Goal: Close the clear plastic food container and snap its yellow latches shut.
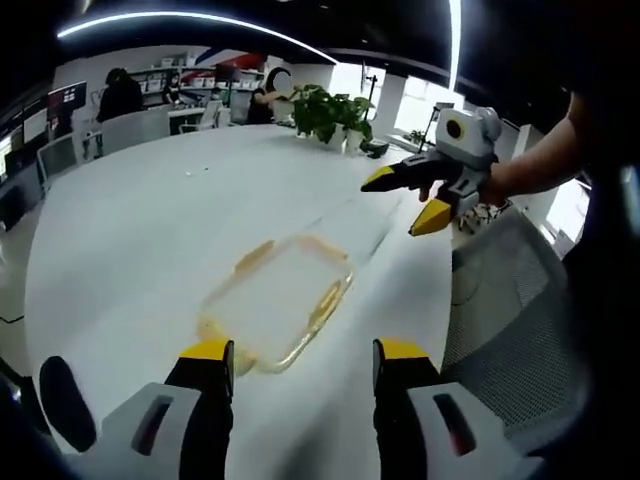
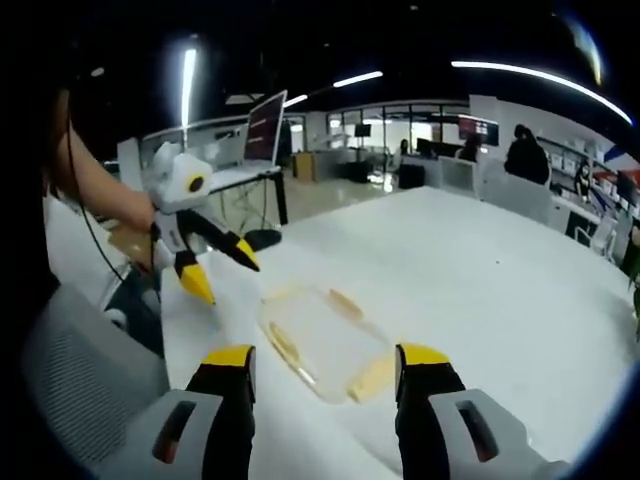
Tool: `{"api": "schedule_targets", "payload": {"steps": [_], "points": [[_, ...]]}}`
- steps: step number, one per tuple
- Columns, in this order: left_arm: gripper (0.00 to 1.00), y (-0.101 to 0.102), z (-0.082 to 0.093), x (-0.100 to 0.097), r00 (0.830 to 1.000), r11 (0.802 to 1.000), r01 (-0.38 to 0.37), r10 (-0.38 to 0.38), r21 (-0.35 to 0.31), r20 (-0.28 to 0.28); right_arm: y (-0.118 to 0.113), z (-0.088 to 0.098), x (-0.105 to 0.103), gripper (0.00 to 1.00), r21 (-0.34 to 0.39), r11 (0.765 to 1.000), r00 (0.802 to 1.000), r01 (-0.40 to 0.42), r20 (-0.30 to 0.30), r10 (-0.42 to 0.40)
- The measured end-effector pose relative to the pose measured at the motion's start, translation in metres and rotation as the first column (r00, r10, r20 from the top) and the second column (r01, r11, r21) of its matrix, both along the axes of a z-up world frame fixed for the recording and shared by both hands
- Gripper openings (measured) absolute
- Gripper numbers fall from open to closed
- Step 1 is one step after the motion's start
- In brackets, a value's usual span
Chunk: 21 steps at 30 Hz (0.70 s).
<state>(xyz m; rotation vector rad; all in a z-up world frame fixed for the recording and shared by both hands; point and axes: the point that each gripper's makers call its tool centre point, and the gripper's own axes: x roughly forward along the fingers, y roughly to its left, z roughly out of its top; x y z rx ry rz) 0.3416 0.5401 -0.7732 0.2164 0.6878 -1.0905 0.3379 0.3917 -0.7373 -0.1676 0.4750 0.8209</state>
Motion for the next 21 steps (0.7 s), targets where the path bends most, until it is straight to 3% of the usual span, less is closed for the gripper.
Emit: {"api": "schedule_targets", "payload": {"steps": [9, 19, 21], "points": [[0.56, 0.005, -0.011, 0.013, 0.997, 0.996, 0.071, -0.072, 0.058, 0.009, -0.003, -0.012, 0.010, 0.57, -0.052, 0.998, 0.999, -0.036, -0.023, 0.035], [0.56, 0.004, -0.014, 0.024, 0.993, 0.991, 0.117, -0.118, 0.065, 0.004, -0.002, -0.024, 0.015, 0.57, -0.096, 0.991, 0.994, -0.096, -0.056, 0.091], [0.56, 0.006, -0.016, 0.025, 0.990, 0.986, 0.139, -0.141, 0.095, 0.016, -0.003, -0.026, 0.015, 0.57, -0.115, 0.987, 0.992, -0.116, -0.061, 0.110]]}}
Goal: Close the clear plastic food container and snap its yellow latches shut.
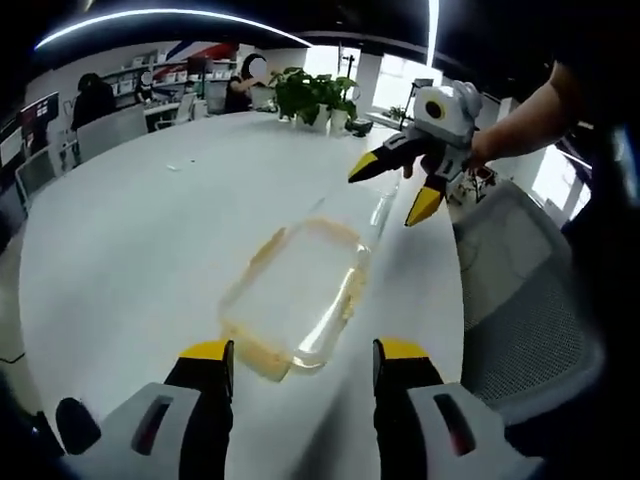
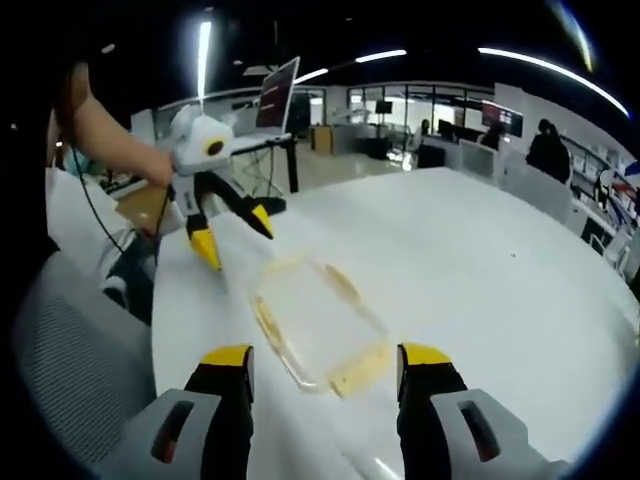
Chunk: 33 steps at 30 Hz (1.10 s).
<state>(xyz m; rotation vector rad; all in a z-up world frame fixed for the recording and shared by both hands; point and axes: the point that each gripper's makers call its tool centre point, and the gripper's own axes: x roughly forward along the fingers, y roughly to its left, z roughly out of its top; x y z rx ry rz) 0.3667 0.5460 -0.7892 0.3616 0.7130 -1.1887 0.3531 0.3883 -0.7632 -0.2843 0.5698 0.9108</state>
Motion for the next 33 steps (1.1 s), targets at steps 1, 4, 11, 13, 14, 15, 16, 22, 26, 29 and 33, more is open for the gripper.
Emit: {"api": "schedule_targets", "payload": {"steps": [1, 4, 11, 13, 14, 15, 16, 22, 26, 29, 33], "points": [[0.56, 0.000, -0.001, 0.000, 1.000, 1.000, 0.006, -0.006, 0.009, 0.002, 0.000, 0.000, 0.001, 0.57, -0.002, 1.000, 1.000, -0.001, 0.000, 0.001], [0.56, -0.001, 0.000, 0.001, 0.999, 0.999, 0.033, -0.033, 0.016, 0.022, -0.003, -0.001, 0.003, 0.57, -0.017, 1.000, 1.000, -0.008, 0.004, 0.008], [0.56, 0.001, -0.005, 0.002, 0.997, 0.996, 0.070, -0.072, 0.054, 0.032, 0.002, -0.009, 0.008, 0.58, -0.082, 0.994, 0.997, -0.078, 0.007, 0.079], [0.55, 0.002, -0.006, 0.002, 0.996, 0.995, 0.076, -0.078, 0.060, 0.035, 0.002, -0.014, 0.010, 0.58, -0.109, 0.989, 0.995, -0.104, 0.004, 0.105], [0.55, 0.002, -0.006, 0.003, 0.996, 0.995, 0.077, -0.079, 0.062, 0.034, 0.002, -0.015, 0.010, 0.58, -0.112, 0.988, 0.994, -0.109, 0.004, 0.110], [0.55, 0.003, -0.007, 0.003, 0.996, 0.995, 0.078, -0.080, 0.065, 0.031, 0.002, -0.015, 0.011, 0.58, -0.116, 0.986, 0.993, -0.116, 0.000, 0.117], [0.55, 0.003, -0.007, 0.003, 0.996, 0.995, 0.079, -0.082, 0.065, 0.030, 0.003, -0.015, 0.012, 0.58, -0.116, 0.986, 0.993, -0.119, -0.001, 0.120], [0.55, 0.009, -0.013, 0.005, 0.994, 0.991, 0.099, -0.102, 0.092, 0.029, 0.003, -0.016, 0.015, 0.57, -0.128, 0.983, 0.991, -0.133, -0.009, 0.133], [0.55, 0.009, -0.013, 0.006, 0.993, 0.989, 0.113, -0.117, 0.098, 0.035, 0.003, -0.019, 0.015, 0.57, -0.152, 0.975, 0.987, -0.161, -0.019, 0.160], [0.54, 0.009, -0.013, 0.007, 0.990, 0.985, 0.132, -0.137, 0.111, 0.044, 0.003, -0.023, 0.013, 0.57, -0.191, 0.961, 0.979, -0.201, -0.024, 0.200], [0.54, 0.005, -0.014, 0.010, 0.984, 0.979, 0.161, -0.169, 0.124, 0.054, 0.003, -0.026, 0.012, 0.57, -0.216, 0.946, 0.970, -0.242, -0.041, 0.239]]}}
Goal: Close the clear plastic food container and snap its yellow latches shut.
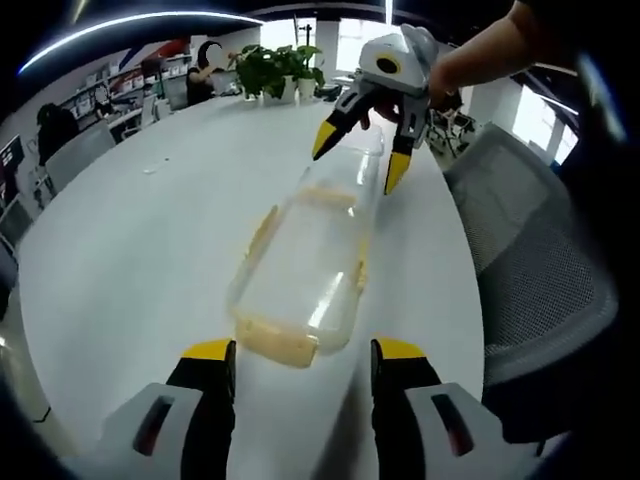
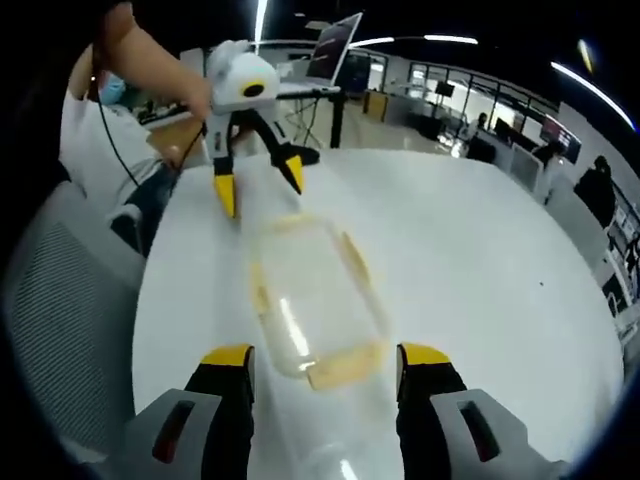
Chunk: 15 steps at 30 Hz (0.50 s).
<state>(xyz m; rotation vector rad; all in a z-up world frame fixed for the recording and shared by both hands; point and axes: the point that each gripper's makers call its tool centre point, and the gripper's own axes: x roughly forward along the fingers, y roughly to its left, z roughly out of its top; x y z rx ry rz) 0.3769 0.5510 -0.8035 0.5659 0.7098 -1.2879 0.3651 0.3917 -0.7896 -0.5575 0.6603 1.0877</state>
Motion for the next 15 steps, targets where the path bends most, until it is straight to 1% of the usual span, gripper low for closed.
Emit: {"api": "schedule_targets", "payload": {"steps": [4, 11, 13, 15], "points": [[0.53, -0.002, -0.001, 0.002, 1.000, 1.000, 0.025, -0.025, 0.015, 0.009, -0.002, -0.005, 0.001, 0.57, -0.027, 0.999, 0.999, -0.029, -0.015, 0.028], [0.54, -0.001, -0.006, 0.006, 0.998, 0.998, 0.057, -0.057, 0.040, 0.007, -0.003, -0.012, 0.006, 0.56, -0.052, 0.997, 0.998, -0.052, -0.050, 0.049], [0.54, 0.001, -0.009, 0.007, 0.997, 0.996, 0.073, -0.072, 0.054, -0.007, -0.005, -0.015, 0.005, 0.56, -0.057, 0.996, 0.996, -0.063, -0.072, 0.059], [0.53, 0.002, -0.008, 0.011, 0.996, 0.994, 0.088, -0.089, 0.067, 0.009, -0.007, -0.017, 0.007, 0.56, -0.082, 0.993, 0.995, -0.084, -0.069, 0.078]]}}
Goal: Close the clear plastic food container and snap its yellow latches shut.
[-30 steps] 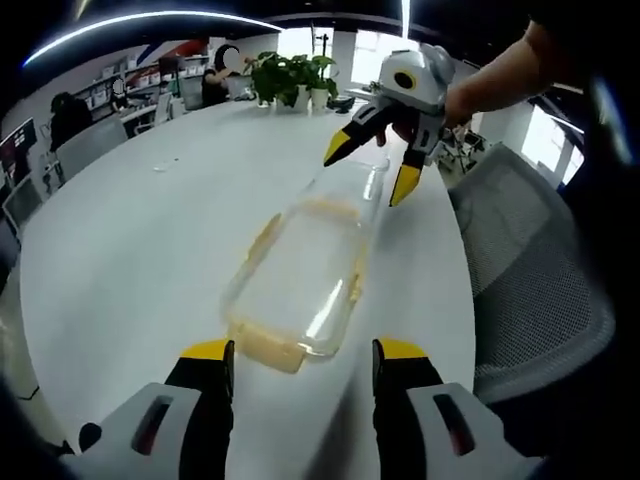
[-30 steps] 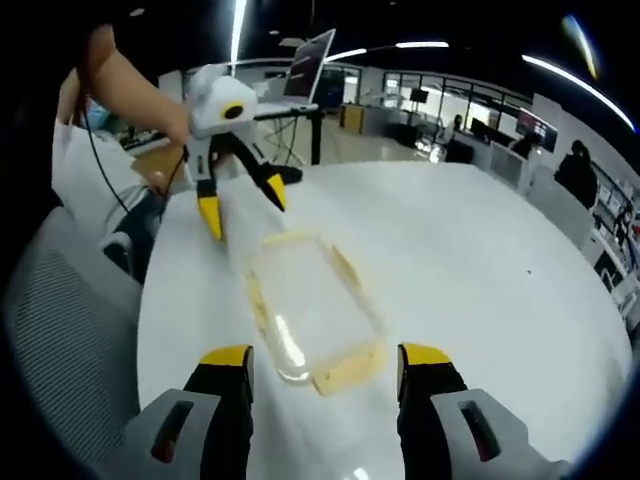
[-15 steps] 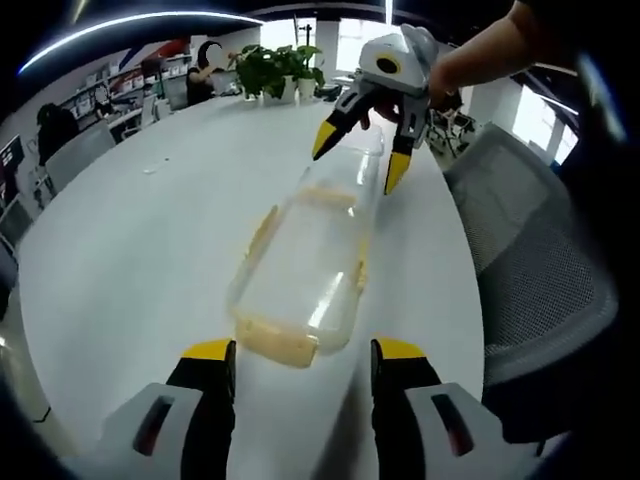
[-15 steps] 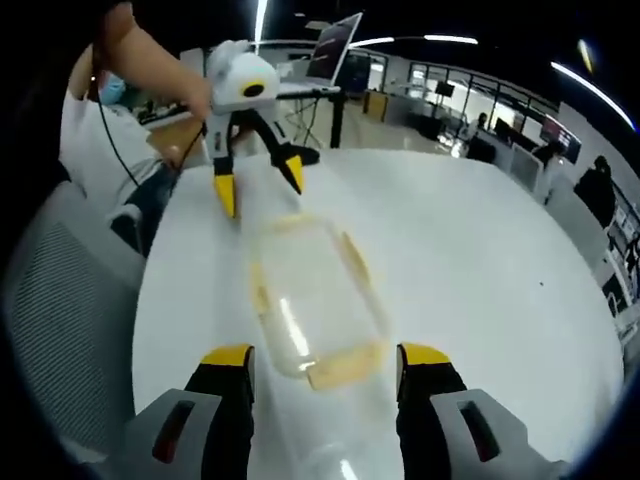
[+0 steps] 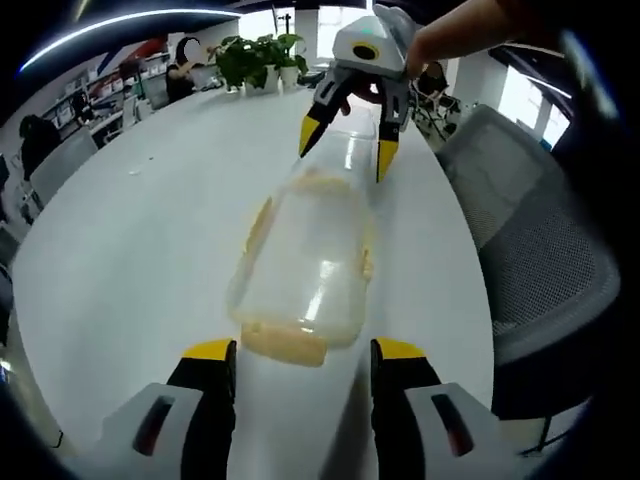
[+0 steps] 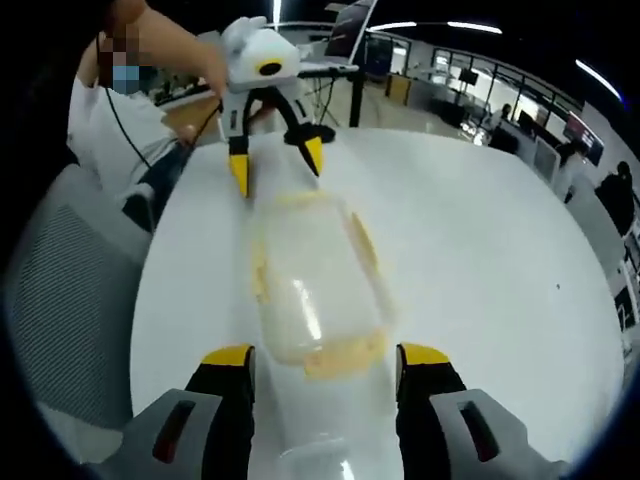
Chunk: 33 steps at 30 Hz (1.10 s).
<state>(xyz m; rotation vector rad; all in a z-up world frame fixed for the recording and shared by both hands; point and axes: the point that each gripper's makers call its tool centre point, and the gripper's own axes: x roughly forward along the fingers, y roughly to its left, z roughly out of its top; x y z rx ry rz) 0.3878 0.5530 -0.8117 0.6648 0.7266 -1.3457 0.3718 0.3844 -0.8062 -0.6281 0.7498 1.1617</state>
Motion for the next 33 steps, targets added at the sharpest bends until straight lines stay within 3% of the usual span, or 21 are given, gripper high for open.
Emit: {"api": "schedule_targets", "payload": {"steps": [3, 6, 9, 11, 15, 22, 33], "points": [[0.53, -0.001, -0.001, 0.004, 1.000, 1.000, 0.011, -0.011, -0.003, -0.015, -0.001, 0.000, 0.003, 0.56, 0.008, 1.000, 1.000, 0.007, -0.022, -0.007], [0.53, 0.003, -0.009, 0.004, 0.998, 0.996, 0.069, -0.070, 0.059, 0.007, -0.004, -0.004, 0.006, 0.55, -0.038, 0.999, 0.999, -0.039, -0.019, 0.038], [0.52, -0.001, -0.009, 0.003, 0.997, 0.996, 0.078, -0.077, 0.050, -0.009, -0.002, -0.002, 0.009, 0.55, -0.021, 0.999, 0.999, -0.024, -0.037, 0.024], [0.52, 0.002, -0.009, 0.006, 0.994, 0.991, 0.107, -0.108, 0.084, 0.012, -0.004, -0.005, 0.008, 0.55, -0.063, 0.995, 0.996, -0.081, -0.026, 0.079], [0.52, -0.001, -0.010, 0.007, 0.994, 0.991, 0.111, -0.111, 0.071, 0.001, -0.003, -0.006, 0.008, 0.55, -0.053, 0.996, 0.997, -0.071, -0.036, 0.069], [0.50, -0.001, -0.014, 0.005, 0.988, 0.983, 0.151, -0.152, 0.103, 0.005, -0.005, -0.007, 0.010, 0.55, -0.059, 0.996, 0.997, -0.072, -0.041, 0.069], [0.49, -0.009, -0.016, 0.004, 0.982, 0.976, 0.183, -0.186, 0.117, 0.013, 0.005, -0.019, 0.009, 0.52, -0.102, 0.985, 0.990, -0.137, -0.059, 0.132]]}}
